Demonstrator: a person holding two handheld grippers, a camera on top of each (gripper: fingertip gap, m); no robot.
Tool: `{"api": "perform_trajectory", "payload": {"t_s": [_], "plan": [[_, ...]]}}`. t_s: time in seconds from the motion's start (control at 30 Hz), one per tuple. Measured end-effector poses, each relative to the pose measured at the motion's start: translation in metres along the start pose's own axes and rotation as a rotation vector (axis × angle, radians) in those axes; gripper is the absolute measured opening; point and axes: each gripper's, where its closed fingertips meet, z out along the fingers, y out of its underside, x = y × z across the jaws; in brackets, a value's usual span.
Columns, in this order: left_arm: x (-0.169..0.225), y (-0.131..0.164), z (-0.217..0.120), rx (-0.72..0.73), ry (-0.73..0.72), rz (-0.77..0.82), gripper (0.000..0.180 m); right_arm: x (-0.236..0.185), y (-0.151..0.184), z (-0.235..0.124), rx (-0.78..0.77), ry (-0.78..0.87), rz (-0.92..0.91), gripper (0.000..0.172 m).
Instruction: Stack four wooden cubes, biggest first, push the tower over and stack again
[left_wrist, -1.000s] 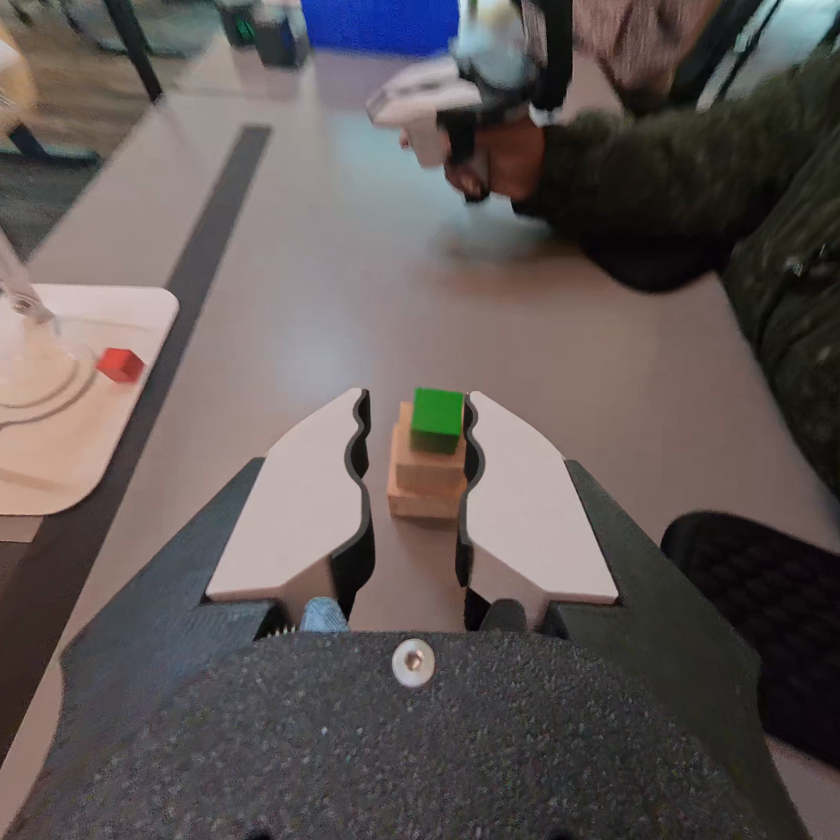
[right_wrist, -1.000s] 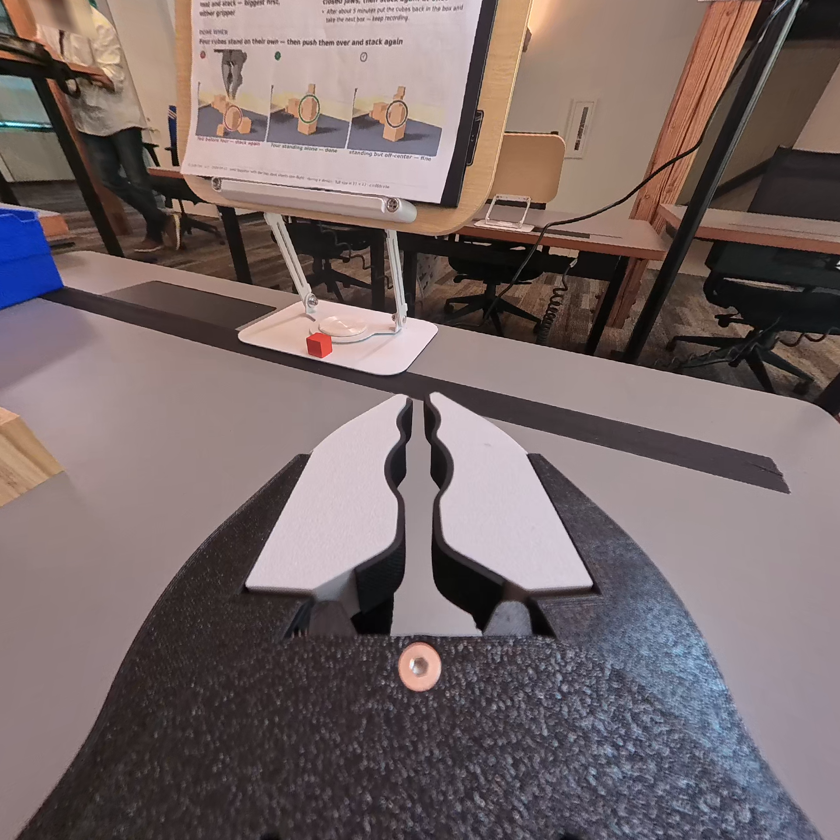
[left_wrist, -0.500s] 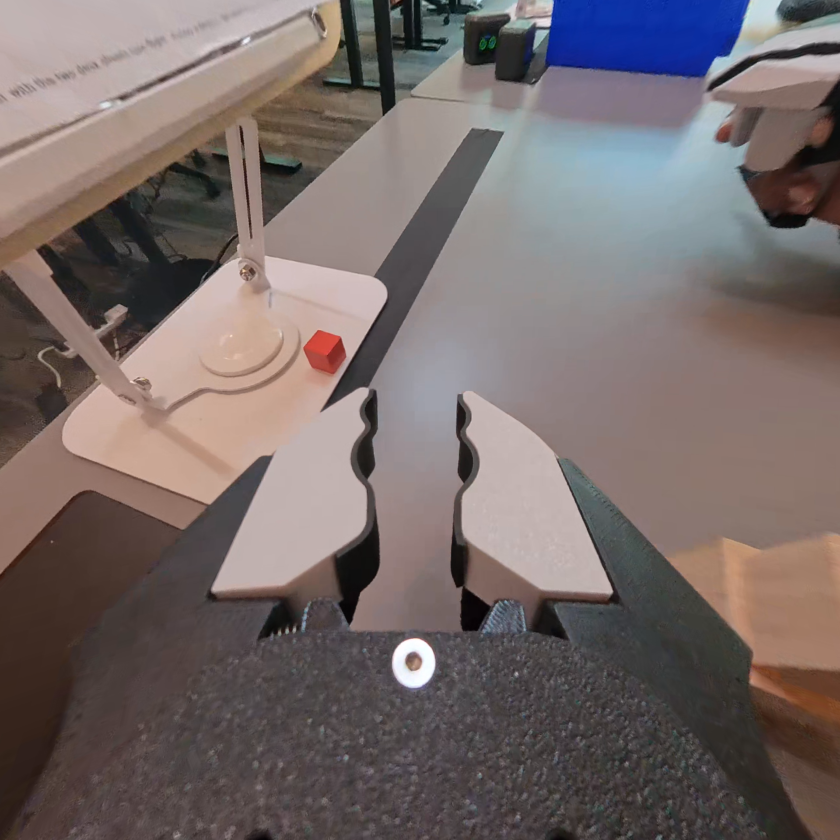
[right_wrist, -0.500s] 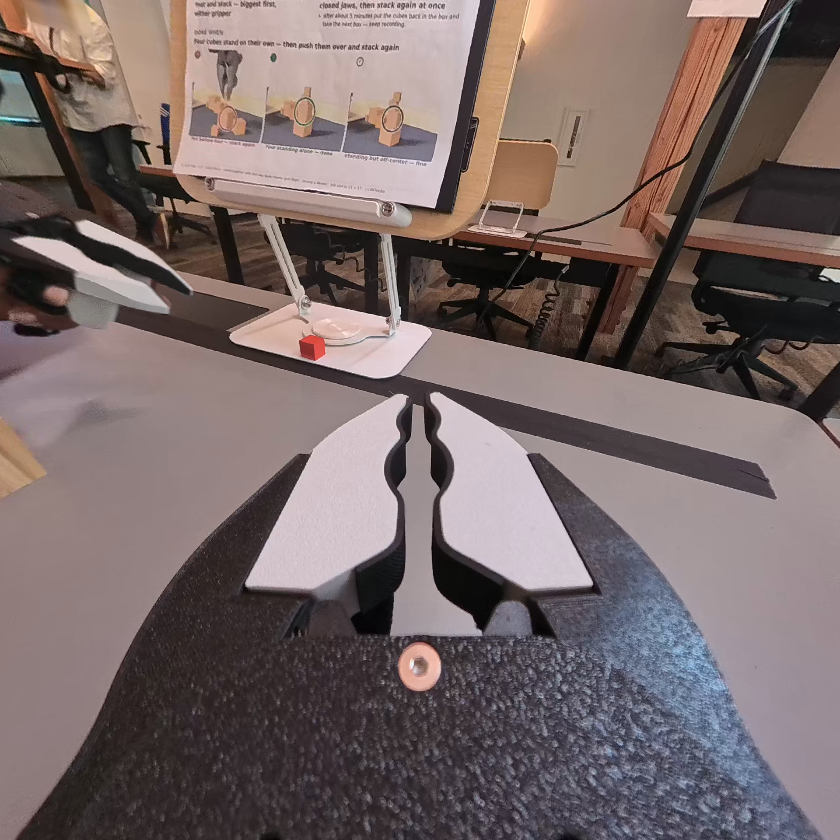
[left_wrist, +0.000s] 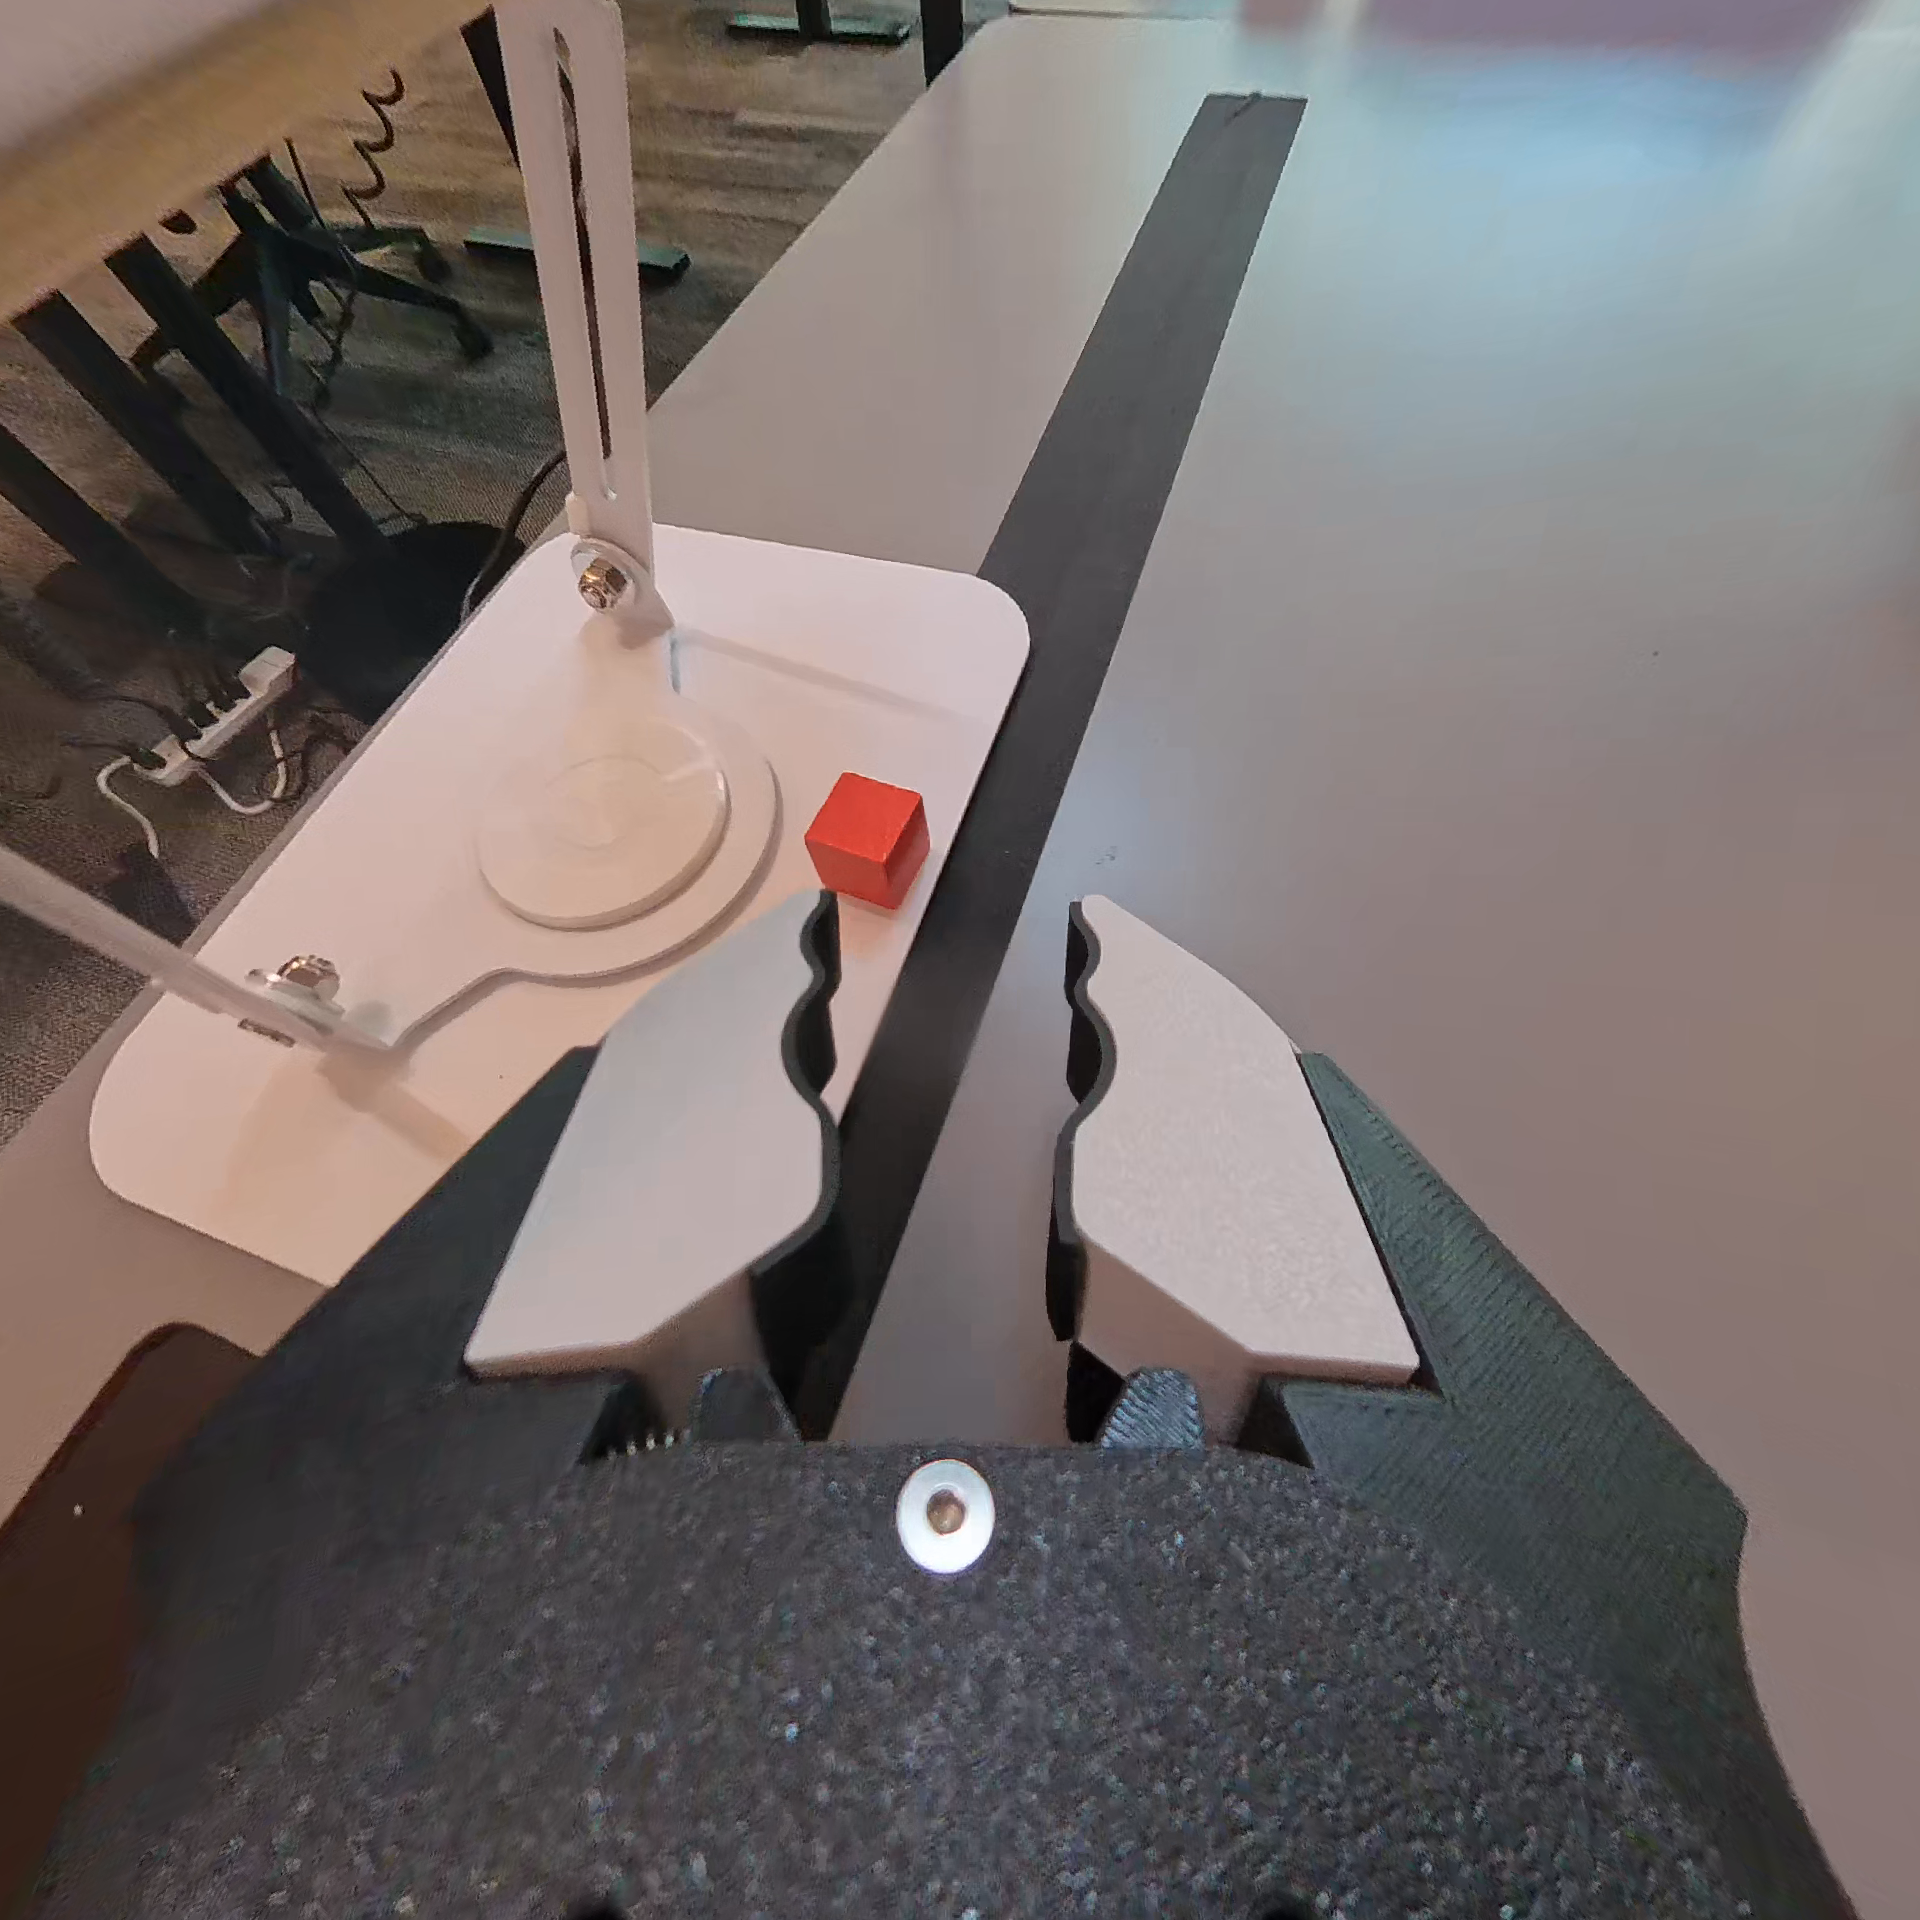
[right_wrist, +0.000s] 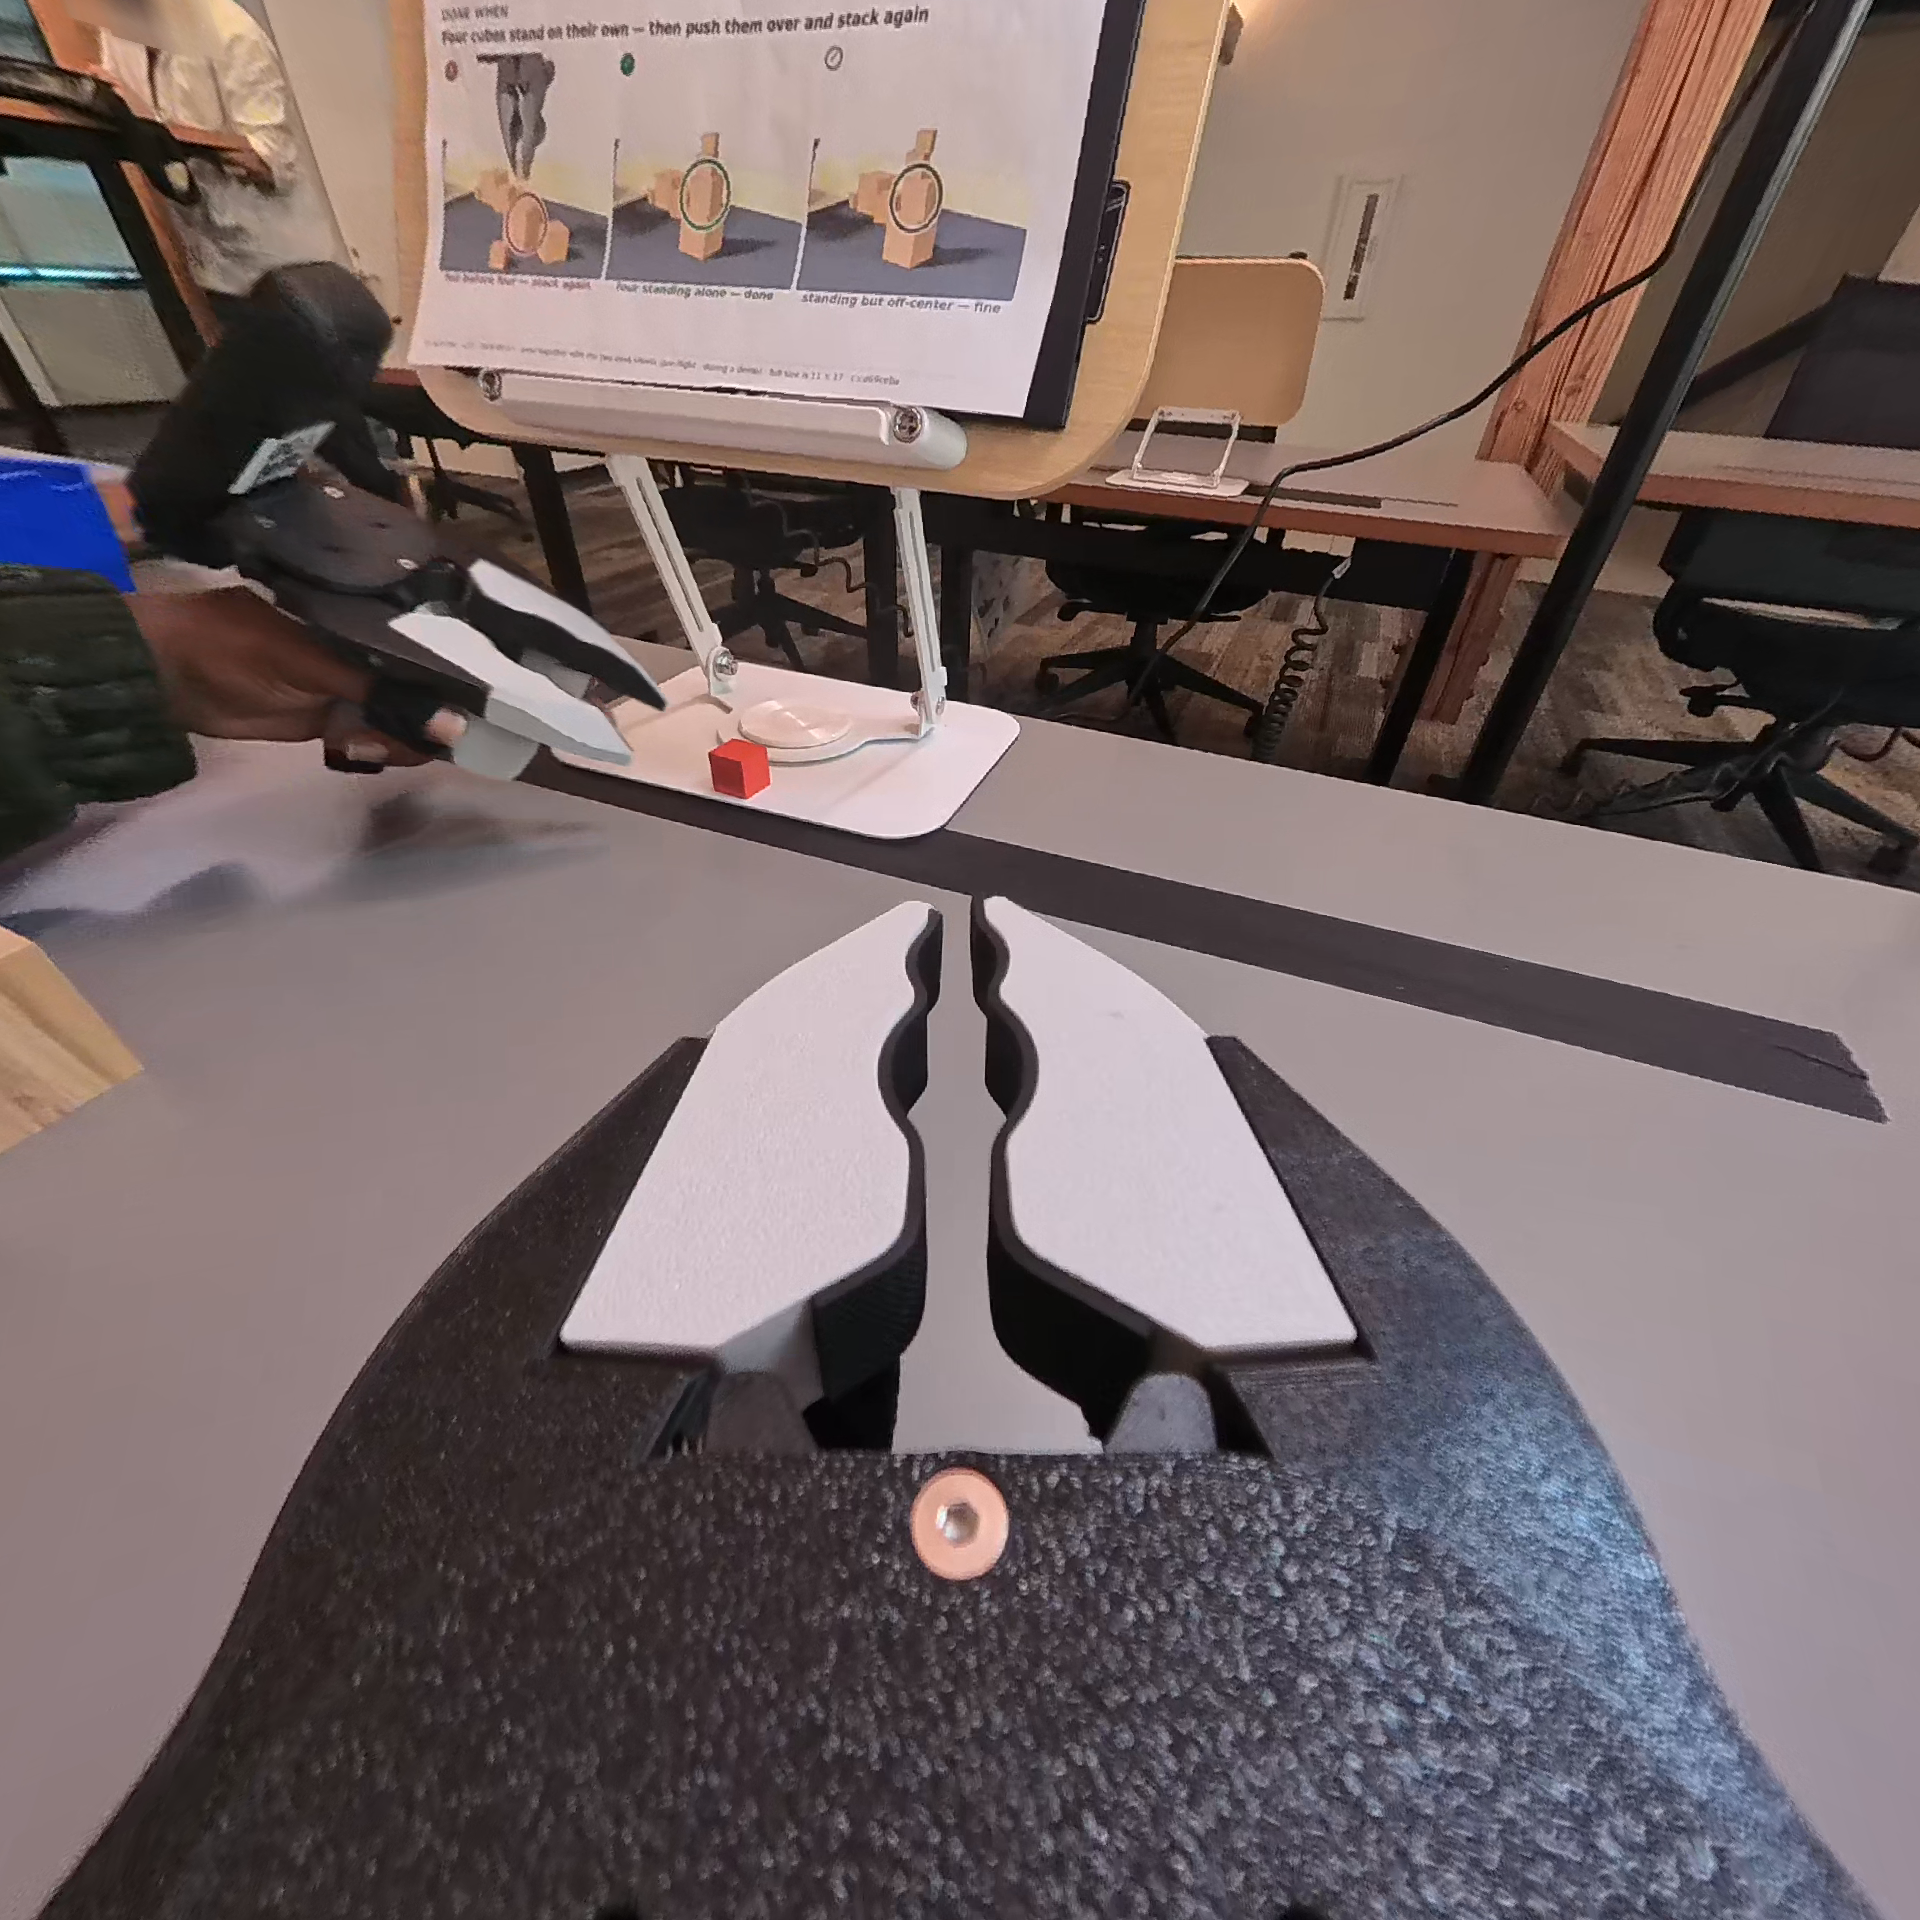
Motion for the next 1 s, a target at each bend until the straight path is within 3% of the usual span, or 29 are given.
{"api": "perform_trajectory", "payload": {"t_s": [0.37,0.47,0.57,0.73,1.0], "plan": [[-0.018,0.011,0.048,-0.146,-0.005,0.068,0.045,-0.004,-0.003,-0.001,0.007,-0.019,0.001,0.005],[-0.019,0.007,0.048,-0.141,-0.008,0.088,0.025,-0.004,-0.003,-0.001,0.007,-0.022,0.002,0.005],[-0.015,0.008,0.044,-0.138,0.004,0.106,0.021,-0.004,-0.002,0.000,0.001,-0.023,0.003,0.005],[0.004,-0.006,0.016,-0.061,0.058,0.086,0.021,-0.003,-0.005,-0.002,0.011,-0.020,-0.001,0.005],[0.063,-0.046,-0.080,0.019,0.177,0.140,0.021,-0.008,-0.007,-0.003,0.017,-0.036,0.007,0.005]]}}
